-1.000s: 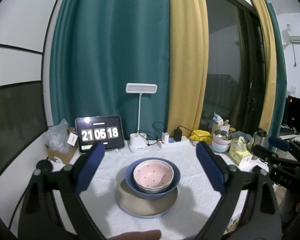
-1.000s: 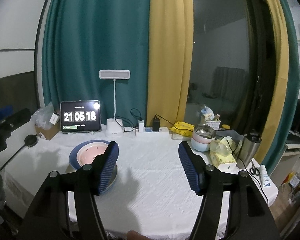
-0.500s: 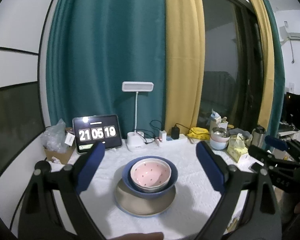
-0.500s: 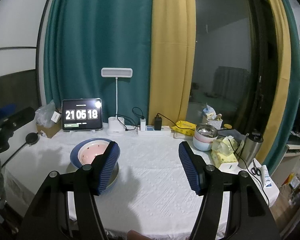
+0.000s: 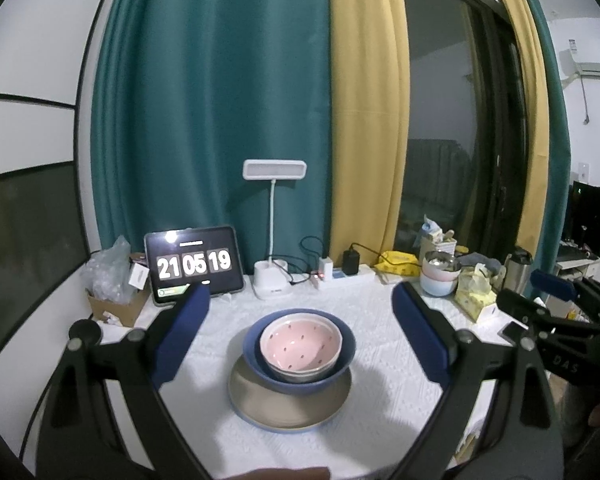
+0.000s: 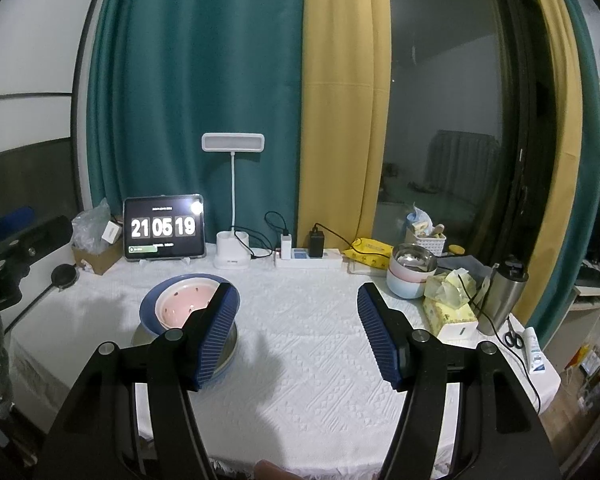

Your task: Organize plates and bowls

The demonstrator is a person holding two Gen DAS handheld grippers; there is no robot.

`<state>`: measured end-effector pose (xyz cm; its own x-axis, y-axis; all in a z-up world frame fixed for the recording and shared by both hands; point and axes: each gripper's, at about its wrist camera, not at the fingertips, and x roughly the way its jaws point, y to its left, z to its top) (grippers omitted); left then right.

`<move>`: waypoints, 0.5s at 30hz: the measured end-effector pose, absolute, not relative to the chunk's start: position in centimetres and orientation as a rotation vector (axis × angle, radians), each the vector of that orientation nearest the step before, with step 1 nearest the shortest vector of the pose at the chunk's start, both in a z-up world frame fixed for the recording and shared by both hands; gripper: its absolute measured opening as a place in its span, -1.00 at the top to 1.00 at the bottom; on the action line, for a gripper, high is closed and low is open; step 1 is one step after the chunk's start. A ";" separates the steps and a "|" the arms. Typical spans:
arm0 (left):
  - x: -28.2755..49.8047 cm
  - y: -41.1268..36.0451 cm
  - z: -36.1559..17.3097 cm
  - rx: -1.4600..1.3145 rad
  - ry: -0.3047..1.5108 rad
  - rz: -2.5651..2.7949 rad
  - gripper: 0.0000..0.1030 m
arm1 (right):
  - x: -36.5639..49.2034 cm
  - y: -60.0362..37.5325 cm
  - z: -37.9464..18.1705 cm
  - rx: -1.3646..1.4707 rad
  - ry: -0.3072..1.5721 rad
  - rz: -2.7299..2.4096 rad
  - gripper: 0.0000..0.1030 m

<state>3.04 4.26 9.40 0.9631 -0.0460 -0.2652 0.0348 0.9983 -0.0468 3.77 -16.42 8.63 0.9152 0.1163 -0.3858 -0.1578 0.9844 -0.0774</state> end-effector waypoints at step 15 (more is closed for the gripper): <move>3.0 4.2 9.4 -0.044 0.269 -0.040 -0.82 | 3.8 -16.4 8.6 -0.107 0.391 0.141 -0.29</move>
